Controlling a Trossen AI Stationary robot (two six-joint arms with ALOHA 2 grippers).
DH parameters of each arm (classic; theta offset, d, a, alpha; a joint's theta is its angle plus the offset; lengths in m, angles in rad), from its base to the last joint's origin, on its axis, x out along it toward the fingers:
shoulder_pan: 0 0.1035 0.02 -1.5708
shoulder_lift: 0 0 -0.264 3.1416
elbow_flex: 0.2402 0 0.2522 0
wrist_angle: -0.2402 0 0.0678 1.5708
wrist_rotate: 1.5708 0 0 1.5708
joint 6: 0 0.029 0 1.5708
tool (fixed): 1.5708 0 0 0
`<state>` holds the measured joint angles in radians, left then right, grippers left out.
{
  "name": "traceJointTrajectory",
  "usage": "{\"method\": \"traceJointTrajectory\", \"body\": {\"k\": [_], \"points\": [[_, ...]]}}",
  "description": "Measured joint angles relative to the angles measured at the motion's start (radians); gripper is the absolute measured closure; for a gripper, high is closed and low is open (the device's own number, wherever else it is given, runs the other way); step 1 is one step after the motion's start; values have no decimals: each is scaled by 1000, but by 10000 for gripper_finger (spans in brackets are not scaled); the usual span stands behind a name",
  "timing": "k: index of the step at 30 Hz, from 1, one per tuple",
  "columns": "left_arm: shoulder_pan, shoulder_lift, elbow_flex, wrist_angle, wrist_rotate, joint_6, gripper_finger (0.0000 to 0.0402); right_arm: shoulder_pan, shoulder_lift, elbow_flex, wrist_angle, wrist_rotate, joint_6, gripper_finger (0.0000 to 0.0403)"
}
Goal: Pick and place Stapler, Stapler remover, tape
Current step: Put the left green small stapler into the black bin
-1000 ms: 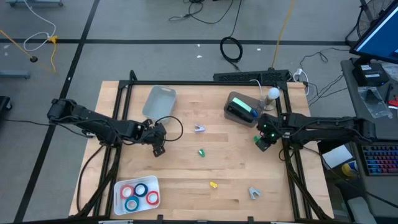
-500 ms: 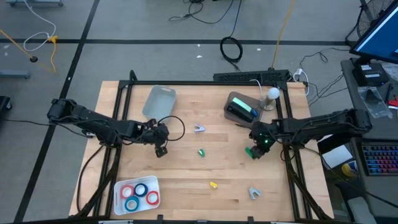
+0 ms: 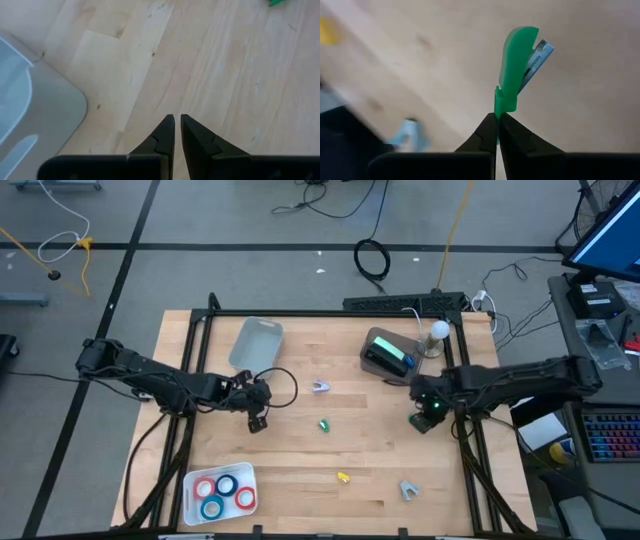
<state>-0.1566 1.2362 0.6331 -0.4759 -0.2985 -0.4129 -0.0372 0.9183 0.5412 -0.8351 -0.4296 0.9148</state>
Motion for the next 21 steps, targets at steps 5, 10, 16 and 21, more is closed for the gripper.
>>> {"method": "traceJointTrajectory", "body": {"k": [5, 10, 16, 21], "points": [[0, 0, 0, 0, -8, 0, 364, 0, 16, 180, -377, 187, -121, 402], [1, 0, 0, 0, -44, 0, 364, 0, 95, 312, -669, 351, -236, 402], [0, 0, 0, 3, -44, -4, 364, 3, 274, 344, -720, 378, -429, 403], [0, 0, 0, 8, -45, -21, 364, 17, 435, 343, -721, 410, -533, 403]]}}
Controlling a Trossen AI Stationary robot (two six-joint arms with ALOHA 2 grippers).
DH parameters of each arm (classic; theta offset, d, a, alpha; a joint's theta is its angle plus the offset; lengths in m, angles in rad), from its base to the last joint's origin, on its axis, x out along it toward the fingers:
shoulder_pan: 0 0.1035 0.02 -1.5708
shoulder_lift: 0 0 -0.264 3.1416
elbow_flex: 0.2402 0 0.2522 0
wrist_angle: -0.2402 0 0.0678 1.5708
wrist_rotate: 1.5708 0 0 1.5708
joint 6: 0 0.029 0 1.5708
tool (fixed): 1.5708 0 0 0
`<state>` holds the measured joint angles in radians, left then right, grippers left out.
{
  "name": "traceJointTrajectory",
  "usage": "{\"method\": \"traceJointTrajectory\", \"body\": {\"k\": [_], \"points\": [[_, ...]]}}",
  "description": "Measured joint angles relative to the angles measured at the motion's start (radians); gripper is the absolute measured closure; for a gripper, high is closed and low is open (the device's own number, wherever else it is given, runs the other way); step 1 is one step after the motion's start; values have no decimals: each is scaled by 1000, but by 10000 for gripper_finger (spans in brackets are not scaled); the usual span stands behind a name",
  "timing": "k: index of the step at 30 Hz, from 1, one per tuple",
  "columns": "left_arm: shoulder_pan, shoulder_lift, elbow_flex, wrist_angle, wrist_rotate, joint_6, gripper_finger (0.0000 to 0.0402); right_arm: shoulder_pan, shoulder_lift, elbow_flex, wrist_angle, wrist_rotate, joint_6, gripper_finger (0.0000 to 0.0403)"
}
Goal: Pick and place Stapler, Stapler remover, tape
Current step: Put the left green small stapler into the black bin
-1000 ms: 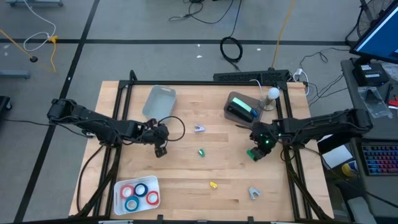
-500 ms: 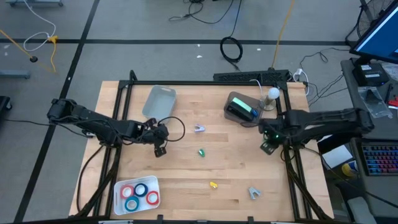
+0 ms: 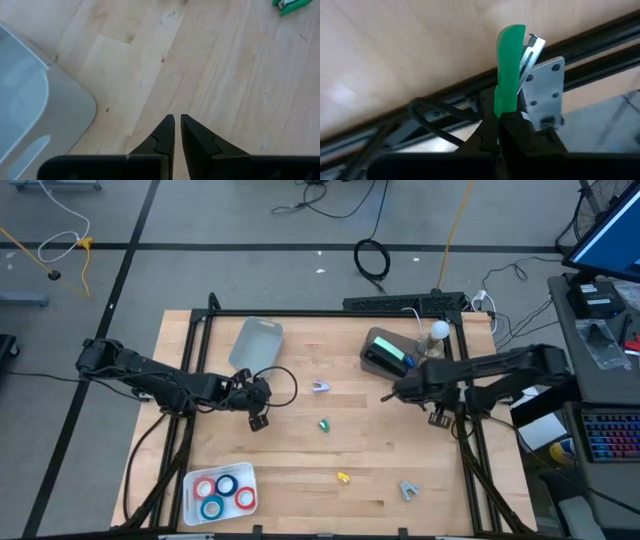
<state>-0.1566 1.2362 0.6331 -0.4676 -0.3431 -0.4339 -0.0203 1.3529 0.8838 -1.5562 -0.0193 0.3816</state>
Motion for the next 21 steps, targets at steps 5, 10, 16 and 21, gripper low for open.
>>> {"method": "traceJointTrajectory", "body": {"k": [5, 10, 16, 21], "points": [[0, 0, 0, 0, 0, 0, 364, 30, 118, 0, 15, 42, -44, 403], [0, 0, 0, 1, 0, 6, 364, 87, 195, 0, 83, 47, -52, 403], [0, 0, 0, 2, 0, 2, 364, 154, 277, 6, 150, 45, -59, 403], [0, 0, 0, 2, 0, -1, 364, 186, 337, 6, 211, 14, -92, 403]]}}
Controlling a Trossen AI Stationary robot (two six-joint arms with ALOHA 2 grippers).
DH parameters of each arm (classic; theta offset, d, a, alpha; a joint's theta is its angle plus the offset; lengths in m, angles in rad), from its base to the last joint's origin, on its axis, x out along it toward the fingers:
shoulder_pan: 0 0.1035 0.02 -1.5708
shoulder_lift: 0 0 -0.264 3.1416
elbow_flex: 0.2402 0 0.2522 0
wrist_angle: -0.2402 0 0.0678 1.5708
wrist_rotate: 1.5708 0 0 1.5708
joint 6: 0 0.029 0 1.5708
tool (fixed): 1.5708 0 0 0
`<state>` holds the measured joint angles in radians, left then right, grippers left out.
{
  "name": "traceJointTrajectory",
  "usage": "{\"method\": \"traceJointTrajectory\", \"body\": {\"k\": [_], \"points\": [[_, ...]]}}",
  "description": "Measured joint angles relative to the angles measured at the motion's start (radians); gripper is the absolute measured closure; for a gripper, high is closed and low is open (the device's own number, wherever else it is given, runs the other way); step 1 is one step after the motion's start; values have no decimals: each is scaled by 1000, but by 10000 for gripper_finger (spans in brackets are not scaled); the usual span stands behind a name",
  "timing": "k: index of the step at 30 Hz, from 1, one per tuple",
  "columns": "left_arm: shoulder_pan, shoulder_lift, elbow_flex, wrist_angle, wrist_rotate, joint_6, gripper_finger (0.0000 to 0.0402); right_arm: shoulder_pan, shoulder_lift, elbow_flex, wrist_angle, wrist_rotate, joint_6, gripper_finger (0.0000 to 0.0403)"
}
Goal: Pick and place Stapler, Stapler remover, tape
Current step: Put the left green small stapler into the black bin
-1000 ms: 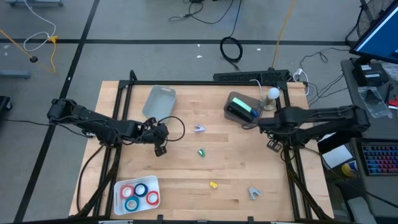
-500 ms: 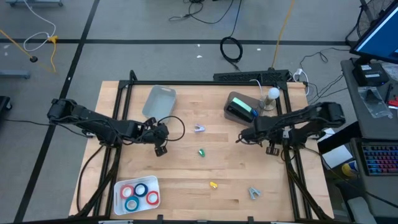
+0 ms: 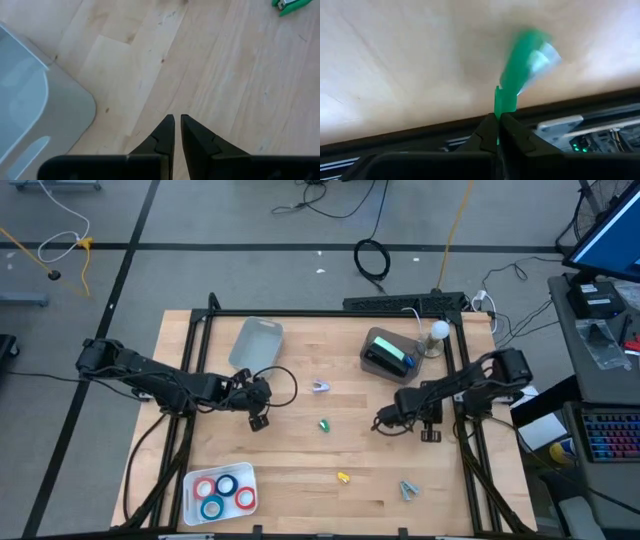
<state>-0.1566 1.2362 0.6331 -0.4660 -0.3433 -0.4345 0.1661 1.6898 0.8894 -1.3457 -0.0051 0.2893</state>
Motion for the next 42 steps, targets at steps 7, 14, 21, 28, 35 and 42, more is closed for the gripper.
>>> {"method": "traceJointTrajectory", "body": {"k": [7, 14, 21, 28, 35, 42], "points": [[0, 0, 0, 0, 1, -24, 364, 21, 42, 25, 23, -22, -47, 403], [0, 0, 0, 0, 0, -21, 364, 28, 72, 87, 62, -25, -138, 403], [0, 0, 0, -1, 1, -20, 364, 28, 107, 107, 93, -50, -274, 403], [0, 0, 0, -2, 1, -17, 364, 28, 96, 107, 101, -50, -328, 396], [0, 0, 0, -2, 1, -13, 364, 28, 86, 108, 108, -50, -328, 369], [0, 0, 0, -2, 1, -11, 364, 27, 85, 108, 97, -52, -336, 347]]}}
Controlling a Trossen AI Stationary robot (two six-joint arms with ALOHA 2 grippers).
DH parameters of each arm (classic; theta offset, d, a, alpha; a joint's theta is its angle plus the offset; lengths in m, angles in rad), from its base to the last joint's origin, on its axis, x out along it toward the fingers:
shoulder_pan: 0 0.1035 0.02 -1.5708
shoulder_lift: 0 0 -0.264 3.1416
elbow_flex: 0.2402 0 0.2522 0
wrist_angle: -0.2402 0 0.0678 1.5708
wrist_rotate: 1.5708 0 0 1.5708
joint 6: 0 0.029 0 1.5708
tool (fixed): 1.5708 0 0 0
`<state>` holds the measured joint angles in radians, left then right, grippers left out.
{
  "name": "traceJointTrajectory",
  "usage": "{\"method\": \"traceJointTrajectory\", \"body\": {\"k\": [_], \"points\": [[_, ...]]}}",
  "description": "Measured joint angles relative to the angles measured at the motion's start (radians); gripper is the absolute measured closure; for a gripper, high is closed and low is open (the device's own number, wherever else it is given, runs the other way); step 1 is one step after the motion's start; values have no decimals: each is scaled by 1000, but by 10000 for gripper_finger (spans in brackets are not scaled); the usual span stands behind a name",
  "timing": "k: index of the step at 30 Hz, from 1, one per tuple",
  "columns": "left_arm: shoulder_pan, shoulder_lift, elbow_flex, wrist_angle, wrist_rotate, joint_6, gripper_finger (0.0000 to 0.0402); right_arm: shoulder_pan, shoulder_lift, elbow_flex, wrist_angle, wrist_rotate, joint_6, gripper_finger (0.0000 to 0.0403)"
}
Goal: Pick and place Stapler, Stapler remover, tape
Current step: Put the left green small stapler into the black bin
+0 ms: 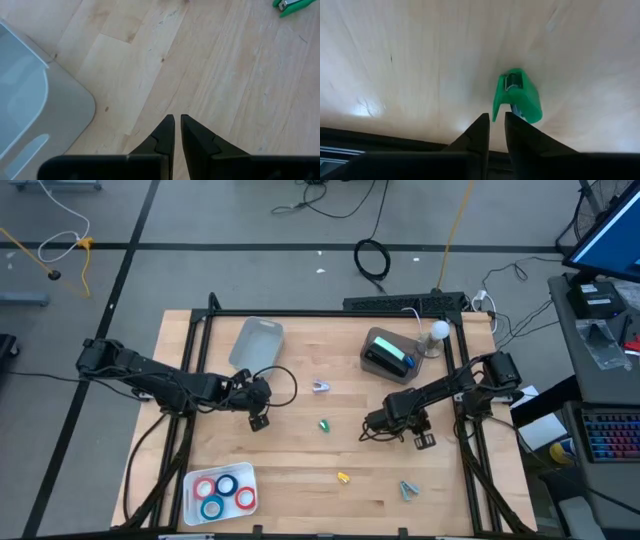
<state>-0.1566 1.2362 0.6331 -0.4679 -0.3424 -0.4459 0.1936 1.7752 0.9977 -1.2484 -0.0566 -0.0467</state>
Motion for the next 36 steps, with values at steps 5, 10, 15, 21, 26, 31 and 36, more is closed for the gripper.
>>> {"method": "traceJointTrajectory", "body": {"k": [5, 10, 15, 21, 26, 31, 36], "points": [[0, 0, 0, 0, 0, 0, 364, 0, 0, 0, -38, 2, 3, 332], [0, 0, 0, 0, 0, -1, 364, 0, 0, 0, -96, 3, 9, 328], [0, 0, 0, 1, 0, -4, 364, 0, -41, 0, -99, 66, 57, 330], [0, 0, 0, 1, 0, -8, 364, -1, -180, 0, -92, 162, 141, 330], [0, 0, 0, 1, 0, -9, 364, 5, -317, 0, -49, 159, 202, 330], [0, 0, 0, 1, 0, -10, 364, 5, -421, -15, 13, 156, 216, 330], [0, 0, 0, 1, 0, -11, 364, 5, -482, -51, 65, 134, 214, 330]]}}
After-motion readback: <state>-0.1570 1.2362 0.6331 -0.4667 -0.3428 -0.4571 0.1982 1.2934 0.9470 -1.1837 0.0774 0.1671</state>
